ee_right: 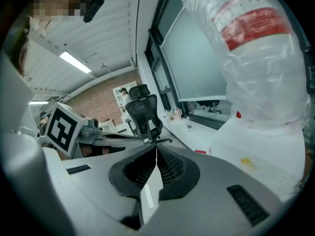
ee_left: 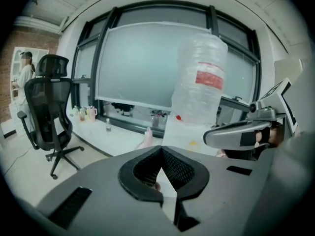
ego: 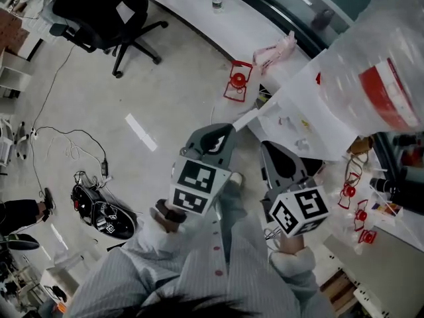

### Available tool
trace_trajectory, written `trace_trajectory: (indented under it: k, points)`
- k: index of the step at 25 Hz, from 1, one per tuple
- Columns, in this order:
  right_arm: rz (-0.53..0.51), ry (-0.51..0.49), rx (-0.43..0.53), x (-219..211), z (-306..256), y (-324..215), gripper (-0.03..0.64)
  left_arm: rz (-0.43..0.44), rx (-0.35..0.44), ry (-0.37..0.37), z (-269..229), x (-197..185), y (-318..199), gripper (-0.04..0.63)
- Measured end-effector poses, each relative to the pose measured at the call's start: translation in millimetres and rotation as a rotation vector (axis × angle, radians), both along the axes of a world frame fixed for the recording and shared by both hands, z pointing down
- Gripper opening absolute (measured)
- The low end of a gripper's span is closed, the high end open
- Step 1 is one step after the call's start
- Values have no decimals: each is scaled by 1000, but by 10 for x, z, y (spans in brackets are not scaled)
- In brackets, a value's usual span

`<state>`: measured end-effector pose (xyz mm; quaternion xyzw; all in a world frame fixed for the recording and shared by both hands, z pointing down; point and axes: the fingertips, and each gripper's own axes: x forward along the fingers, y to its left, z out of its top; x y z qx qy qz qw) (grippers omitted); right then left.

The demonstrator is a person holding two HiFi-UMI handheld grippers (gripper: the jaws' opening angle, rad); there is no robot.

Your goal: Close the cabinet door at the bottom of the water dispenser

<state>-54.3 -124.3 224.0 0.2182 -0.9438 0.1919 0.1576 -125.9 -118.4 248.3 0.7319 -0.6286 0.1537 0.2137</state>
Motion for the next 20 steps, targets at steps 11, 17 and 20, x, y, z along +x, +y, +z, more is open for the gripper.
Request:
trace_trajectory:
  k: [11,17,20]
  points:
    - [-1,57,-87,-424,892,-81,14,1,-130,66,1209,-329,30,9]
    - [17,85,-124,-500,1459,-120,15,-17,-177,104,1948,-503,42,9]
    - [27,94,-137,-546,1723,-139,14,-24,-214,129,2361,-542,26,9]
